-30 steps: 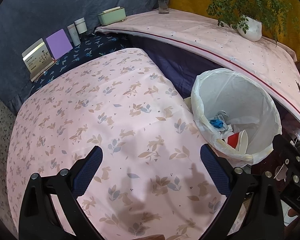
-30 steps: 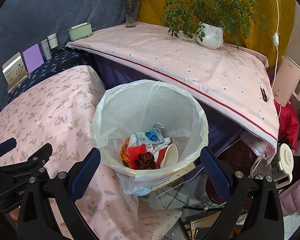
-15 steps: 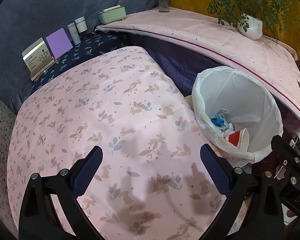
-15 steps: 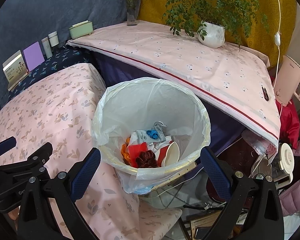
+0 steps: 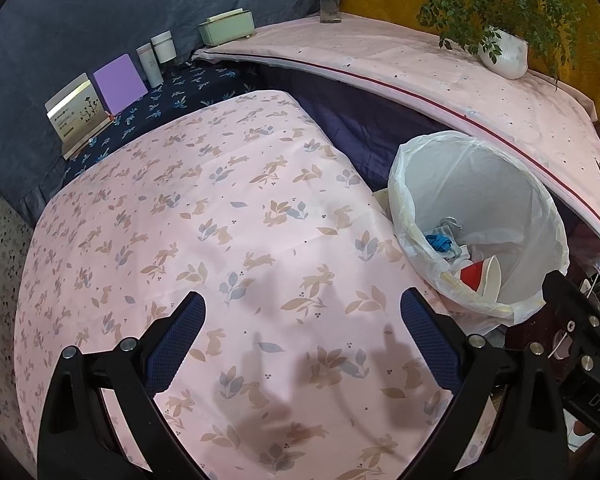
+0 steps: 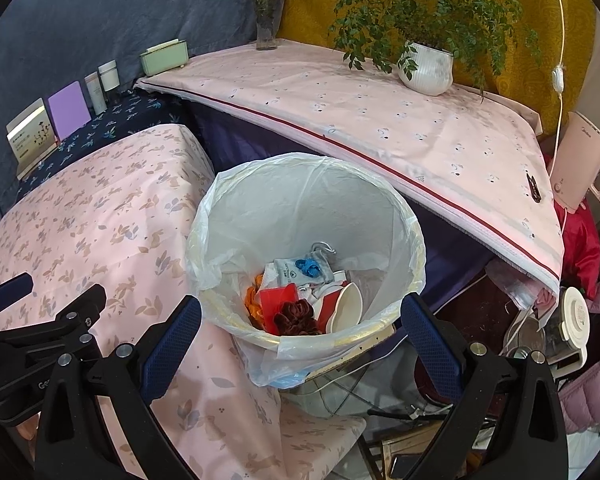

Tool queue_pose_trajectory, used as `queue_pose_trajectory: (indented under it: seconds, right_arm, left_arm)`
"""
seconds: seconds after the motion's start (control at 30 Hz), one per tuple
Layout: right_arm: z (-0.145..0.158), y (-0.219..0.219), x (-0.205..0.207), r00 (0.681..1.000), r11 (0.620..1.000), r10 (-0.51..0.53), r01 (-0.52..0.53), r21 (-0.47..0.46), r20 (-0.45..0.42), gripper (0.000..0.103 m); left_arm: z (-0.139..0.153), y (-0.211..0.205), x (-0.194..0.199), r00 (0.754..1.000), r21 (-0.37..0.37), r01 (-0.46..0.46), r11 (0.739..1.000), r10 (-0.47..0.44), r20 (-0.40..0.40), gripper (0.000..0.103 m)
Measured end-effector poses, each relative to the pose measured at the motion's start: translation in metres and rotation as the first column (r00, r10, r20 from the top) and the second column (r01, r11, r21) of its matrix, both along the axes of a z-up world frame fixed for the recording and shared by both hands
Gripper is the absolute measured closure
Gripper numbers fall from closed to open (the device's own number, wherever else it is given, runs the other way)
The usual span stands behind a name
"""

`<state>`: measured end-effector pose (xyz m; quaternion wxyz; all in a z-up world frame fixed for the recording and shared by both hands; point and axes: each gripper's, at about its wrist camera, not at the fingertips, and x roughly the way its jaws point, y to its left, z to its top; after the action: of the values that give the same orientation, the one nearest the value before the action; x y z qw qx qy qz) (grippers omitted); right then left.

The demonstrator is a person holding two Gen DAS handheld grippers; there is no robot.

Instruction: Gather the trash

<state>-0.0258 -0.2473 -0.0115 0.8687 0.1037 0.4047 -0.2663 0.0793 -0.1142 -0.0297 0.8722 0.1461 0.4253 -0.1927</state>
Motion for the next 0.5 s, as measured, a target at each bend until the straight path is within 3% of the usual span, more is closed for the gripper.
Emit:
queue_pose_trajectory:
  seconds: [0.5]
  right_arm:
    - [-0.0007,0.0011,0.0016,1.0,1.0,0.002,-0.002,0.0,0.0,0.007]
  left_arm:
    - [-0.0002,0.0005,-0.0008,1.0,0.0,0.002,1.0,-0.002,0.004,0.009]
